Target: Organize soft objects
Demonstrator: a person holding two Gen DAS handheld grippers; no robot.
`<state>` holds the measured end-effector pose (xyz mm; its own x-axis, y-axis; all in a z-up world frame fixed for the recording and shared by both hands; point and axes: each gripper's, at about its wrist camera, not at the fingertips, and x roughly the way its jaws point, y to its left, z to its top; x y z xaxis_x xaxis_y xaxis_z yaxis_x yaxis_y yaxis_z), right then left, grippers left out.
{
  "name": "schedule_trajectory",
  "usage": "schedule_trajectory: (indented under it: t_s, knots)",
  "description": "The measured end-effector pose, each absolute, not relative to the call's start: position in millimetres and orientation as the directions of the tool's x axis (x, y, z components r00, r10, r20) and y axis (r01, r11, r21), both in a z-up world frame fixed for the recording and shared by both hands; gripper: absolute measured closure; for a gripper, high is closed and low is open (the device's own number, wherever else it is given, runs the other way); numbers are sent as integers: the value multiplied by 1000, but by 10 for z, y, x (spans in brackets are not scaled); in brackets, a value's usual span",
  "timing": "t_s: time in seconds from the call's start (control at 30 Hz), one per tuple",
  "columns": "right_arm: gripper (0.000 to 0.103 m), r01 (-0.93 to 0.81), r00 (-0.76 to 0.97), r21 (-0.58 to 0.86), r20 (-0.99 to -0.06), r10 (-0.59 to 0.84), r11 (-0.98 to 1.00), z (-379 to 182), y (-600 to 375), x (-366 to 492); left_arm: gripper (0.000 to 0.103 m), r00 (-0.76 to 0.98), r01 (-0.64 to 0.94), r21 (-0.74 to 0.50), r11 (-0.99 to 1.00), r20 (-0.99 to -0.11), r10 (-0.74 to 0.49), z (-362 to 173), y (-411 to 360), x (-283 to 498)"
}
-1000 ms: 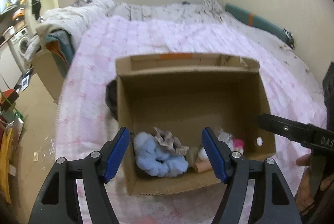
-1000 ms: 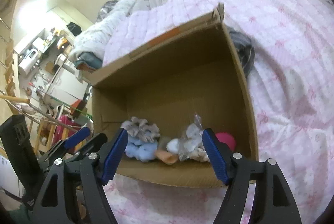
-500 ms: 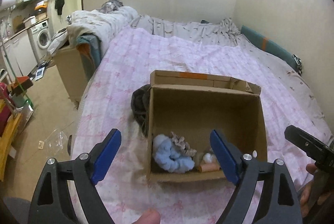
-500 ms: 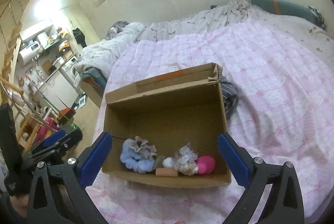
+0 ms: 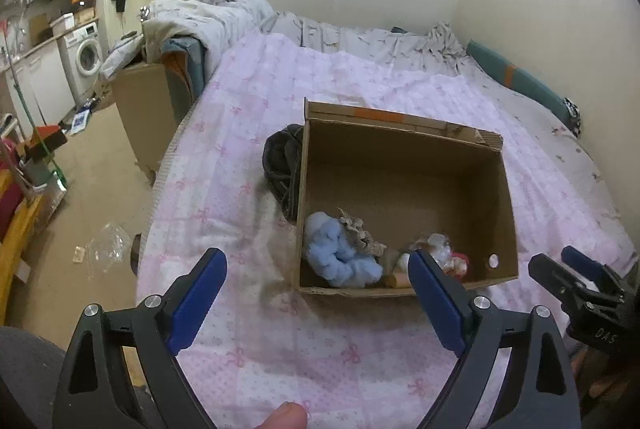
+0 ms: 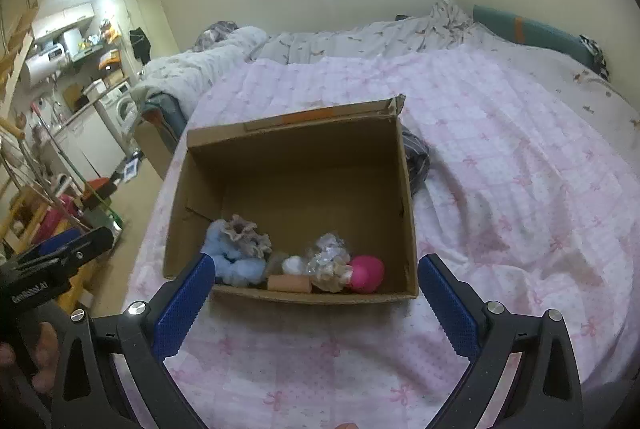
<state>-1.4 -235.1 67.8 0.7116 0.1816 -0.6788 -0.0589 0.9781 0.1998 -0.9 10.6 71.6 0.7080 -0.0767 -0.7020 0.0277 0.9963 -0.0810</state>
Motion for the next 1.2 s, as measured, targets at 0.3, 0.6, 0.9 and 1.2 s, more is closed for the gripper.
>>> schedule_trajectory:
  t_s: [0.3,0.6,0.9,1.2]
  knots:
    - [0,-50,706,176,-690,159,983,599,-2323,31,8,720,26,-55,998,-691,-57,659,48,42]
    - [0,-45,713,168,-685,149,985,602,-2301,17,0,723,36,-67,997,-688,-72,640,64,76]
    - [0,-36,707,162,-694,140,986,591,-2306,35,0,716,38,-50,998,-695,-62,598,35,81]
    - [0,-43,699,151,-702,138,988,572,-2276,27,0,711,38,-57,998,-700,-67,586,35,75]
